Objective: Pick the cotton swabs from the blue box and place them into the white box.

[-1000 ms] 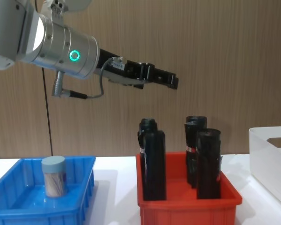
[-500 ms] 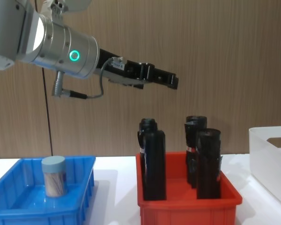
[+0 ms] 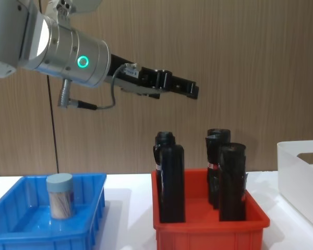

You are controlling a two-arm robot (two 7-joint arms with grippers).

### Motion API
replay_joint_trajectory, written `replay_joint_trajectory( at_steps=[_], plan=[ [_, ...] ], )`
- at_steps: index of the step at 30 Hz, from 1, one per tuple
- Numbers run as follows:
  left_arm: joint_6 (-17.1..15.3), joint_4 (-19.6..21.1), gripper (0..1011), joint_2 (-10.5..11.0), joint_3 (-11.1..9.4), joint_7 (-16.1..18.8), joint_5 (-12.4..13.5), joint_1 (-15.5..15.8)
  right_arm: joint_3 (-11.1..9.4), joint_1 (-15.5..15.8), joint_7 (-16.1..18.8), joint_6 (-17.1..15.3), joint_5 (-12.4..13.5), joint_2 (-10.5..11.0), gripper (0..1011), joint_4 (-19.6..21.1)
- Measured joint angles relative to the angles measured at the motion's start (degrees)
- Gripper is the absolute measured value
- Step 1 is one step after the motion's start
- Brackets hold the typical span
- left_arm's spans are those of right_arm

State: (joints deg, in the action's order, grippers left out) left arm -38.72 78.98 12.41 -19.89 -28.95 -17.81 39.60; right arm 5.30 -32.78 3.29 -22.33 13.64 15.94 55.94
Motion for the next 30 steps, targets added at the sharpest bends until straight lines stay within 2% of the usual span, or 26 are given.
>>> replay_joint_trajectory(
  at_steps=[8, 14, 30],
  plan=[
    [0.0, 0.0, 1004, 0.0, 0.0, 0.0, 0.0, 0.0, -0.38, 0.73, -0.24, 1.45, 0.11, 0.11, 1002, 1.24],
    [0.0, 0.0, 1004, 0.0, 0.0, 0.0, 0.0, 0.0, -0.83, 2.13, -0.66, 3.21, 0.58, 0.33, 1002, 3.94],
    [0.0, 0.0, 1004, 0.0, 0.0, 0.01, 0.0, 0.0, -2.4, 8.55, -2.14, 9.27, 2.88, 1.19, 1002, 16.14]
  ],
)
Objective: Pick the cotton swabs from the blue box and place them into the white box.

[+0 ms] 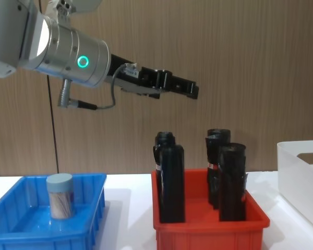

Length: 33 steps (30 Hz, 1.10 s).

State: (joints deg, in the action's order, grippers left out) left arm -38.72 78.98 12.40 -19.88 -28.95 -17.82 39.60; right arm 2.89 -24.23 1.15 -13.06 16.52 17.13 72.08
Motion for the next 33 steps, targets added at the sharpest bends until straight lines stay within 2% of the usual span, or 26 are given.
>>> replay_joint_trajectory(
  at_steps=[6, 13, 23, 33],
  plan=[
    [0.0, 0.0, 1004, 0.0, 0.0, 0.0, 0.0, 0.0, -0.43, 3.41, -0.98, 3.29, 0.68, 0.18, 1002, 5.45],
    [0.0, 0.0, 1004, 0.0, 0.0, 0.0, 0.0, 0.0, -0.68, 6.26, -1.86, 5.79, 0.63, 0.22, 1002, 9.71],
    [0.0, 0.0, 1004, 0.0, 0.0, 0.0, 0.0, 0.0, -0.85, 8.34, -2.47, 7.61, 0.4, 0.27, 1002, 12.83],
    [0.0, 0.0, 1004, 0.0, 0.0, 0.0, 0.0, 0.0, -0.92, 9.26, -2.8, 8.4, 0.36, 0.27, 1002, 14.2]
  ],
)
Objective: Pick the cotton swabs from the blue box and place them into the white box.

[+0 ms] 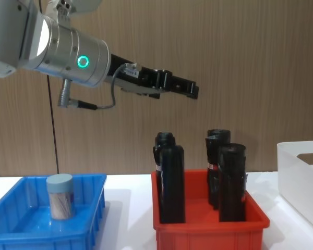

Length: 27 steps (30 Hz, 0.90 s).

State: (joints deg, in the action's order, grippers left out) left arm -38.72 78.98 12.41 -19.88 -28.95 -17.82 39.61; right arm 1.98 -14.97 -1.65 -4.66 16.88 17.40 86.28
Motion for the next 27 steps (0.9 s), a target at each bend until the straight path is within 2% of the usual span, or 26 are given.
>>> replay_joint_trajectory(
  at_steps=[27],
  plan=[
    [0.29, 0.06, 1004, 0.07, -0.03, 0.12, 0.0, -0.19, 0.06, 0.88, -0.2, 0.62, -0.09, 0.0, 1002, 1.2]
  ],
)
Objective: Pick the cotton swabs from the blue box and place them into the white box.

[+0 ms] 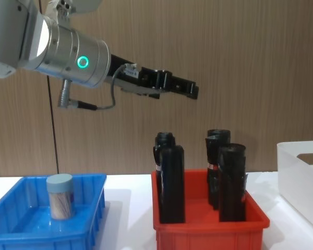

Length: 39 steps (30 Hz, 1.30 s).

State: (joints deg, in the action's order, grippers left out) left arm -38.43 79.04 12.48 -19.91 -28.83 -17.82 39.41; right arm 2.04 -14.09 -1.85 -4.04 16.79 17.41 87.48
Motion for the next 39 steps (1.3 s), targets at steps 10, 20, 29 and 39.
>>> replay_joint_trajectory(
  at_steps=[10, 20, 29, 39],
  plan=[
    [4.76, 1.82, 1004, 1.2, -0.79, 3.66, 0.77, -3.3, 2.48, 3.36, 1.17, 0.49, -0.1, 0.44, 1002, 3.1],
    [12.26, 4.62, 1004, 3.08, -2.0, 9.23, 2.06, -8.42, 6.22, 8.49, 3.22, 1.24, -0.24, 1.11, 1002, 7.85],
    [19.06, 7.21, 1004, 4.78, -3.17, 14.31, 3.24, -13.12, 9.55, 13.04, 4.97, 1.87, -0.32, 1.72, 1002, 12.03],
    [26.53, 10.0, 1004, 6.66, -4.35, 19.86, 4.49, -18.2, 10.91, 14.9, 5.64, 2.11, -0.35, 1.96, 1002, 13.71]
  ],
)
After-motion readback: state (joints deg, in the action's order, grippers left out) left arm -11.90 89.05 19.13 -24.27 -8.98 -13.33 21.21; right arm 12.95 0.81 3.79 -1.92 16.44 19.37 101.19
